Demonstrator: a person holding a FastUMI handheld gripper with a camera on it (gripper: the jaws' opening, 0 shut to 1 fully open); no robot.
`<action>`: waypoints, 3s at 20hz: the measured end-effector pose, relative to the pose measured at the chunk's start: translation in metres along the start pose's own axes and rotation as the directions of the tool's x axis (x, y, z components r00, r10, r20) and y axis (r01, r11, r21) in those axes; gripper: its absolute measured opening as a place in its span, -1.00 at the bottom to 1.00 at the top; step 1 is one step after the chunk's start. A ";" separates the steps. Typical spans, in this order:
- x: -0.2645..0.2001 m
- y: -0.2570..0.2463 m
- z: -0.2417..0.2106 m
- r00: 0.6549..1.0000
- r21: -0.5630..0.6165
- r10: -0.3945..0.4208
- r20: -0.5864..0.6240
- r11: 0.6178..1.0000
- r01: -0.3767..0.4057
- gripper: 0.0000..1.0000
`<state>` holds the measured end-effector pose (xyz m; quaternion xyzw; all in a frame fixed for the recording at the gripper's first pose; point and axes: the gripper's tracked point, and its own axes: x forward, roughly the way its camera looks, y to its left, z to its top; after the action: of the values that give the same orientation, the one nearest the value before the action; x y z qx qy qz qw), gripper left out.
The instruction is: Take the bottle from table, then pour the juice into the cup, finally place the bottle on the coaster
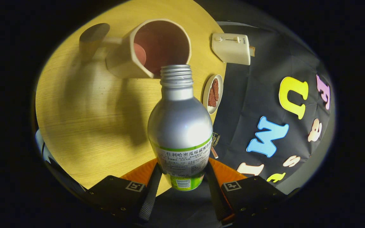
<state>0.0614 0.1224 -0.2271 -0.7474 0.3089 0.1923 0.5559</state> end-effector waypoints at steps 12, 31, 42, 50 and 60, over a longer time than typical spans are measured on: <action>-0.008 -0.014 0.005 0.999 -0.092 -0.035 -0.021 0.995 0.033 0.49; -0.010 -0.027 0.010 0.998 -0.153 -0.022 -0.055 0.988 0.013 0.49; -0.014 -0.032 0.006 0.996 -0.209 -0.020 -0.088 0.978 0.001 0.49; -0.018 -0.040 0.008 0.994 -0.248 -0.027 -0.106 0.969 0.000 0.49; -0.019 -0.048 0.016 0.992 -0.312 -0.022 -0.124 0.950 -0.018 0.49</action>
<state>0.0810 0.1510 -0.1857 -0.8368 0.3084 0.1908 0.4101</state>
